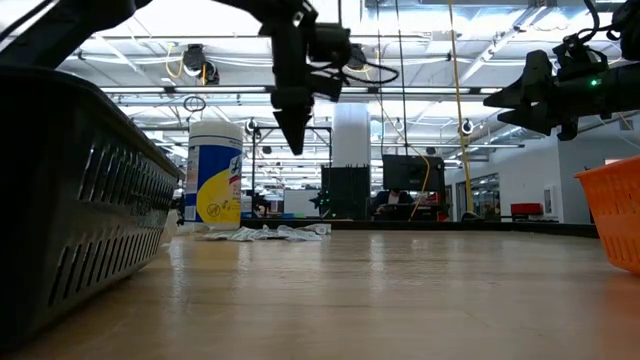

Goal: Pick & Place First Aid Supplies
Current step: Put the towelette pack into the black bin

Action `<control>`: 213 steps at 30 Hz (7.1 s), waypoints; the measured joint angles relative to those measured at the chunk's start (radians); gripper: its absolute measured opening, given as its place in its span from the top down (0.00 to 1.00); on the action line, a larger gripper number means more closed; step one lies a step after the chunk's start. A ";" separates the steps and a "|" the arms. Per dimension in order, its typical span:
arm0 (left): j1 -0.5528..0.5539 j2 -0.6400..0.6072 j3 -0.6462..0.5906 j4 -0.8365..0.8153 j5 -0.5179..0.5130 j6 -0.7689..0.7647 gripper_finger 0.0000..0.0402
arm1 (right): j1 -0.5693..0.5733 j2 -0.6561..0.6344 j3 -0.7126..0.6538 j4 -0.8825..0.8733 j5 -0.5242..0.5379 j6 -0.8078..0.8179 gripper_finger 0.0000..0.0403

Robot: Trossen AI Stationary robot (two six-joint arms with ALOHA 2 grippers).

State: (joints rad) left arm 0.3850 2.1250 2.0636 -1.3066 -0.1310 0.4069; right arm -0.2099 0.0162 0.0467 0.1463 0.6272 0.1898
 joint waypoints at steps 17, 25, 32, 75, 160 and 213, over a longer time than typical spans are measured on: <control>0.096 0.074 0.000 0.079 0.142 0.148 0.25 | 0.000 0.000 0.000 0.000 0.000 0.000 0.34; 0.084 0.145 0.000 0.085 0.158 0.164 0.22 | 0.000 0.000 0.000 0.000 0.000 0.000 0.34; 0.068 0.200 0.000 0.106 0.157 0.164 0.22 | 0.000 0.000 0.000 0.000 0.000 0.000 0.34; 0.145 0.245 0.000 0.133 0.357 0.194 0.22 | 0.000 0.000 0.000 0.000 0.000 0.000 0.34; 0.188 0.244 -0.013 0.246 0.419 0.398 0.32 | 0.000 0.000 0.000 0.000 0.000 0.000 0.34; 0.139 0.307 0.080 0.135 0.324 -1.476 0.32 | 0.000 0.000 0.000 0.000 0.000 0.000 0.34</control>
State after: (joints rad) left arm 0.5241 2.4325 2.1437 -1.1719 0.1926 -1.0687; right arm -0.2098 0.0162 0.0467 0.1463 0.6273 0.1898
